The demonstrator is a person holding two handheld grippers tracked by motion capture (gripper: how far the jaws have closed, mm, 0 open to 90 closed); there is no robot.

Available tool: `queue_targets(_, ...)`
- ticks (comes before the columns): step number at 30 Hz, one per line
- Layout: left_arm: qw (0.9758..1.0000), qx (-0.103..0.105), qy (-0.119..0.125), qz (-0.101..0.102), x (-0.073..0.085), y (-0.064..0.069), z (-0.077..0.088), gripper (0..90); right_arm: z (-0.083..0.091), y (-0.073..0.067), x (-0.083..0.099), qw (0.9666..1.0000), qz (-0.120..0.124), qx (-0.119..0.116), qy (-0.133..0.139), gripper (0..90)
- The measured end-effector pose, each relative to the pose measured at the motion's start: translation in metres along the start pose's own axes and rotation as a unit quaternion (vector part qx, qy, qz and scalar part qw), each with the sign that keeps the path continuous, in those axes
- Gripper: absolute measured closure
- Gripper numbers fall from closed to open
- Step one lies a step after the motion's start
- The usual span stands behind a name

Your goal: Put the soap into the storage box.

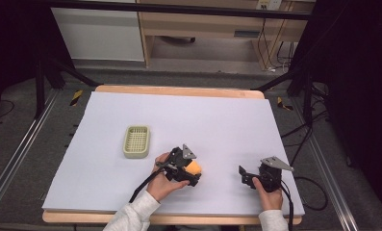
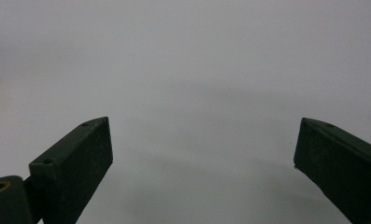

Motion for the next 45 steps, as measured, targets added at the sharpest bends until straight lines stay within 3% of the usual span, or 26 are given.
queue_targets(7, 0.9999, 0.001, -0.011, 0.000, 0.004, 0.000, -0.006, 16.8, 0.000, 0.000, 0.000, 1.0000, 0.000, -0.001, -0.002, 5.0)
queue_targets(28, 0.9990, -0.008, -0.018, 0.040, 0.006, -0.001, -0.016, 24.4, -0.001, 0.000, 0.000, 1.0000, 0.002, 0.001, -0.001, 5.0)
queue_targets(34, 0.9989, -0.021, -0.022, 0.037, 0.006, 0.001, -0.018, 24.6, -0.001, 0.000, 0.000, 1.0000, 0.004, 0.001, -0.002, 5.0)
queue_targets(45, 0.9986, -0.026, -0.022, 0.041, 0.006, 0.001, -0.018, 24.9, -0.001, 0.000, 0.000, 1.0000, 0.003, -0.001, -0.003, 5.0)
Point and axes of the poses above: each handheld gripper's, and its own axes: z roughly backward along the jaws, x roughly out of its underside, y roughly to its right, the point moved 5 cm from there along -z, roughly forward along the jaws, and after that the axes turned 14 degrees about x, right-handed, at the moved point
